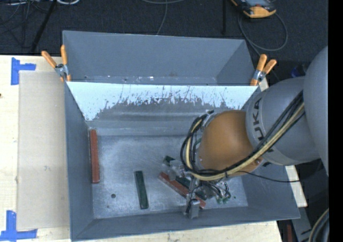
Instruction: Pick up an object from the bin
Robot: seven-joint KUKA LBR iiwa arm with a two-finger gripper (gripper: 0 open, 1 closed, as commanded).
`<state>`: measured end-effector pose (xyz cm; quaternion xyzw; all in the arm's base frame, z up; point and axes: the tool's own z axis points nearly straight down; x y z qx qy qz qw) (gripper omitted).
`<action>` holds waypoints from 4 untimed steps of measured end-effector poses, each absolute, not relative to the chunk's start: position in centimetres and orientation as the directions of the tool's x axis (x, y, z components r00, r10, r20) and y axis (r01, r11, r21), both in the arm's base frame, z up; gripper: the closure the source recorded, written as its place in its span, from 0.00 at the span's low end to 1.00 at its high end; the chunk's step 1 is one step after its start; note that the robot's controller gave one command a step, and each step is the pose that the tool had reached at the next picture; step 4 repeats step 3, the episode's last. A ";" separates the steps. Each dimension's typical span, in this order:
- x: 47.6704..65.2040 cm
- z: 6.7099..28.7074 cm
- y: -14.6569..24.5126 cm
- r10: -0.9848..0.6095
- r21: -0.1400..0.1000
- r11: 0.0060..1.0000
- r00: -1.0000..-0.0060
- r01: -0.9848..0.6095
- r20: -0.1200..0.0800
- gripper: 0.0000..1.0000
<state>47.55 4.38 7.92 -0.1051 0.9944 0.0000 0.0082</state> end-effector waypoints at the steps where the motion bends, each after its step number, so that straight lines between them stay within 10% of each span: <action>1: 51.1 7.0 3.0 -0.190 0.000 0.982 -0.982 -0.190 -0.005 0.00; 2: 51.1 7.2 3.1 -0.189 0.002 0.982 -0.982 -0.189 -0.007 1.00; 3: 51.1 21.4 3.0 -0.153 -0.001 0.988 -0.988 -0.153 -0.008 1.00; 4: 51.1 21.4 3.0 -0.153 -0.001 0.988 -0.988 -0.153 -0.008 1.00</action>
Offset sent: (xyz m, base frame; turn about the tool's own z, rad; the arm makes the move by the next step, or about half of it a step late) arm 0.0334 -0.0144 -0.0092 0.0171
